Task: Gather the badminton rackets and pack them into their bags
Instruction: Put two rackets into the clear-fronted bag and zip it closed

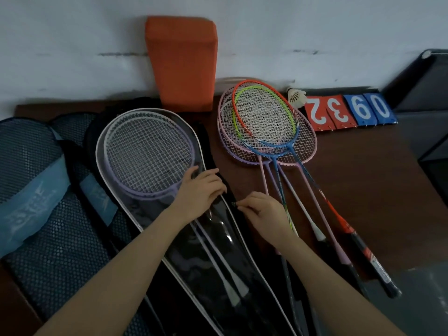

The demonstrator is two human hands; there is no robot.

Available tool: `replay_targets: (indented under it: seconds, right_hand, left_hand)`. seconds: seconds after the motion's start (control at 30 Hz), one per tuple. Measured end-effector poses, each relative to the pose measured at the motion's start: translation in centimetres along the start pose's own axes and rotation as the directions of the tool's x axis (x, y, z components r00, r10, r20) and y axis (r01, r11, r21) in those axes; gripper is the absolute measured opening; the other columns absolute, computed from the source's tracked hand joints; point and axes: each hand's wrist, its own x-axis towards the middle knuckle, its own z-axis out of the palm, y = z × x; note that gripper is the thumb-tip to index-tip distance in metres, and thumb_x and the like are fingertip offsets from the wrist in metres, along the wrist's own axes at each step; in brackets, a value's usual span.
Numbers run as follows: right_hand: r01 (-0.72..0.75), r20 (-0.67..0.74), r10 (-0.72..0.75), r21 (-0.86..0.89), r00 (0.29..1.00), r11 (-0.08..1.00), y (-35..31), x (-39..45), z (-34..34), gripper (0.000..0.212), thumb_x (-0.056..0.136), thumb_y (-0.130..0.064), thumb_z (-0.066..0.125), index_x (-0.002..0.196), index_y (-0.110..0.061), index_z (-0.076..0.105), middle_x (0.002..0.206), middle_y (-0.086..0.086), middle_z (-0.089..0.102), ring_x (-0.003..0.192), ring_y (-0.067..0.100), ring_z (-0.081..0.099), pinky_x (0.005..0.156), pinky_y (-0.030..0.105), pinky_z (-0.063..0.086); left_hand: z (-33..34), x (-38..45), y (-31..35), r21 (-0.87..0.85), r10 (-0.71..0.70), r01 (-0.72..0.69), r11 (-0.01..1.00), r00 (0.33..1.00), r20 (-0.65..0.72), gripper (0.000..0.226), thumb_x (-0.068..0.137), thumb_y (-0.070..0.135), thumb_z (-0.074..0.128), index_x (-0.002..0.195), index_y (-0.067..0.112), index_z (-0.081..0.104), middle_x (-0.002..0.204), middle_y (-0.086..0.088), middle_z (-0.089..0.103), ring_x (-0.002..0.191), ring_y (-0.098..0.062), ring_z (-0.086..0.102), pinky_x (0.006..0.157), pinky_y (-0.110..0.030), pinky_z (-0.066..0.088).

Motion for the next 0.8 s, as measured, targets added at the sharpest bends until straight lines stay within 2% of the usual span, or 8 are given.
replay_targets:
  seconds: [0.1, 0.23, 0.37, 0.47, 0.57, 0.63, 0.7, 0.8]
  right_hand:
    - [-0.035, 0.017, 0.034, 0.060, 0.999, 0.998, 0.3, -1.4, -0.6, 0.011, 0.082, -0.011, 0.066, 0.089, -0.013, 0.073, 0.083, -0.008, 0.065, 0.077, 0.004, 0.060, 0.070, 0.028, 0.052]
    - [-0.091, 0.122, 0.077, 0.116, 0.990, 0.989, 1.1, -4.7, -1.6, 0.011, 0.083, -0.011, 0.066, 0.090, -0.014, 0.073, 0.082, -0.010, 0.064, 0.076, 0.004, 0.061, 0.071, 0.029, 0.053]
    - [-0.164, 0.144, 0.140, 0.169, 0.980, 0.972, 1.5, -6.7, -2.3, 0.014, 0.083, -0.008, 0.067, 0.092, -0.016, 0.073, 0.083, -0.013, 0.064, 0.079, 0.004, 0.063, 0.075, 0.026, 0.054]
    - [-0.175, 0.127, 0.153, 0.187, 0.980, 0.967, 1.3, -6.5, -2.1, 0.013, 0.083, -0.008, 0.067, 0.092, -0.015, 0.073, 0.083, -0.017, 0.062, 0.080, 0.001, 0.062, 0.075, 0.017, 0.050]
    - [-0.164, 0.121, 0.145, 0.168, 0.982, 0.972, 1.5, -6.3, -2.0, 0.012, 0.083, -0.009, 0.067, 0.092, -0.014, 0.073, 0.082, -0.016, 0.061, 0.079, 0.001, 0.060, 0.073, 0.012, 0.047]
    - [-0.138, 0.099, 0.123, 0.164, 0.987, 0.977, 1.7, -6.4, -2.0, 0.011, 0.083, -0.009, 0.067, 0.091, -0.012, 0.073, 0.082, -0.011, 0.063, 0.077, 0.003, 0.060, 0.072, 0.015, 0.048]
    - [-0.100, 0.090, 0.087, 0.148, 0.992, 0.984, 1.8, -6.6, -2.0, 0.009, 0.082, -0.010, 0.067, 0.090, -0.011, 0.073, 0.082, -0.005, 0.065, 0.076, 0.007, 0.061, 0.071, 0.019, 0.049]
    - [-0.031, 0.089, 0.022, 0.103, 0.996, 0.994, 1.6, -7.2, -1.9, 0.008, 0.082, -0.010, 0.067, 0.087, -0.010, 0.073, 0.080, -0.002, 0.065, 0.073, 0.011, 0.061, 0.067, 0.019, 0.047]
  left_hand:
    - [0.1, 0.7, -0.2, 0.008, -0.011, 0.011, 1.000, 0.999, -0.030, 0.031, 0.087, 0.030, 0.041, 0.081, 0.024, 0.070, 0.090, 0.009, 0.071, 0.110, -0.019, 0.061, 0.098, -0.039, 0.021]
    - [0.9, 1.2, -0.4, 0.060, -0.002, 0.006, 0.998, 0.997, -0.076, 0.028, 0.085, 0.029, 0.046, 0.078, 0.023, 0.073, 0.085, 0.009, 0.072, 0.100, -0.020, 0.065, 0.094, -0.039, 0.023]
    - [1.4, 0.8, 0.4, 0.003, -0.132, 0.132, 0.991, 0.991, -0.028, 0.012, 0.085, 0.016, 0.064, 0.087, 0.022, 0.073, 0.100, 0.005, 0.071, 0.114, -0.022, 0.057, 0.104, -0.047, 0.024]
    - [0.9, 0.1, 2.2, -0.096, -0.176, 0.190, 0.977, 0.975, 0.132, 0.023, 0.090, 0.030, 0.055, 0.106, 0.022, 0.069, 0.123, 0.006, 0.061, 0.133, -0.019, 0.036, 0.109, -0.055, 0.018]
    - [1.0, -2.0, 5.0, -0.097, -0.077, 0.098, 0.991, 0.977, 0.198, 0.043, 0.088, 0.047, 0.038, 0.117, 0.027, 0.062, 0.135, 0.012, 0.050, 0.139, -0.015, 0.022, 0.112, -0.046, 0.007]
    - [1.8, -3.9, 7.1, -0.032, -0.018, 0.025, 0.999, 0.980, 0.196, 0.047, 0.087, 0.047, 0.032, 0.116, 0.026, 0.063, 0.134, 0.012, 0.051, 0.138, -0.017, 0.027, 0.107, -0.040, 0.006]
    - [2.5, -4.9, 8.1, -0.012, -0.062, 0.064, 0.998, 0.988, 0.140, 0.034, 0.089, 0.038, 0.041, 0.108, 0.025, 0.065, 0.127, 0.010, 0.058, 0.134, -0.019, 0.037, 0.103, -0.039, 0.013]
    - [2.7, -4.3, 8.1, -0.031, -0.157, 0.163, 0.986, 0.976, 0.151, 0.015, 0.089, 0.019, 0.056, 0.100, 0.026, 0.064, 0.121, 0.011, 0.059, 0.136, -0.015, 0.034, 0.103, -0.040, 0.014]
